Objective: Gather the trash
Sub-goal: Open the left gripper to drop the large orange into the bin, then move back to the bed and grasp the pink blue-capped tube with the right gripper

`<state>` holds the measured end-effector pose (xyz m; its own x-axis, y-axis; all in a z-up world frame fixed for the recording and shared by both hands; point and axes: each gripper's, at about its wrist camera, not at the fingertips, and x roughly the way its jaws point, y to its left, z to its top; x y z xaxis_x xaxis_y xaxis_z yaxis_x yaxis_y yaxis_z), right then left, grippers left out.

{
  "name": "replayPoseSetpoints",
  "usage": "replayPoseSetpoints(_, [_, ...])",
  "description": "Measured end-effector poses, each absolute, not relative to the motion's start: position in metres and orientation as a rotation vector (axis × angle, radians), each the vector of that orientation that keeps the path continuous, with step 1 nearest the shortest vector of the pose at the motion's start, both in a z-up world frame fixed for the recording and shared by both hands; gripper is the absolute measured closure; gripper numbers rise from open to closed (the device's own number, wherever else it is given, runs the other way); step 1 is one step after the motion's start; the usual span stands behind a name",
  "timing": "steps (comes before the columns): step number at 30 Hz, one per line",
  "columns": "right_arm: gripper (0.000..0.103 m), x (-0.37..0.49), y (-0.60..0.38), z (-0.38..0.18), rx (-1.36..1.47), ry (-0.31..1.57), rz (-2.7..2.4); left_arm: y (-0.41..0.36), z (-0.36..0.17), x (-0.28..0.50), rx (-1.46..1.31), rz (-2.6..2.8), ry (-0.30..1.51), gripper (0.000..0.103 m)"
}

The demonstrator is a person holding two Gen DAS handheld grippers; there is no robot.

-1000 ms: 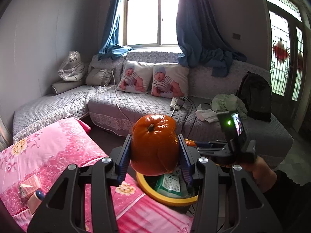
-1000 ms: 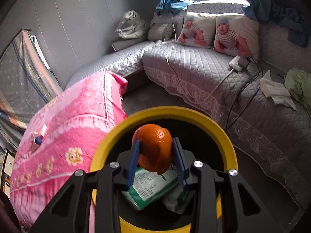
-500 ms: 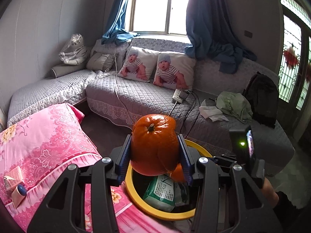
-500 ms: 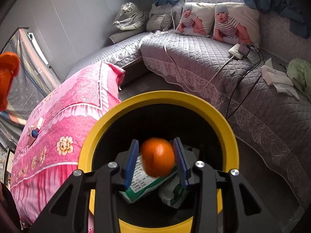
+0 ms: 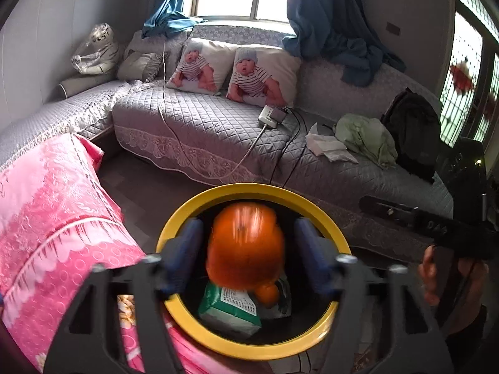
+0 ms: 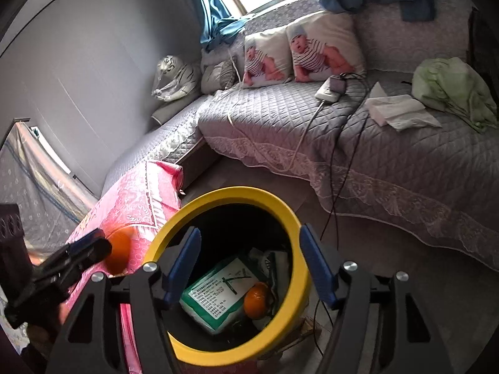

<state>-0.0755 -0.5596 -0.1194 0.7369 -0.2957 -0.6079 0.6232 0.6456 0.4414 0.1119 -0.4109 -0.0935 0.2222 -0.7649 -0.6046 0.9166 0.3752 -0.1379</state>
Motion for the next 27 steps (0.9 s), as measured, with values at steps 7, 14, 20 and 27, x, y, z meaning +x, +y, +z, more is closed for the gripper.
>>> replayPoseSetpoints(7, [0.037, -0.075, -0.557, -0.118, 0.705, 0.524, -0.539, -0.381, -0.075, 0.128, 0.144, -1.199, 0.620, 0.018])
replayPoseSetpoints(14, [0.037, -0.037, -0.524, -0.102, 0.598, 0.562, -0.445, -0.321, -0.031, 0.163, -0.021, -1.128, 0.533, 0.017])
replayPoseSetpoints(20, [0.033, 0.013, -0.481, -0.076, 0.430, 0.586, -0.331, -0.239, 0.029, 0.196, -0.187, -1.057, 0.438, 0.014])
replayPoseSetpoints(27, [0.032, 0.084, -0.417, -0.051, 0.232, 0.610, -0.156, -0.115, 0.077, 0.223, -0.214, -0.893, 0.345, 0.013])
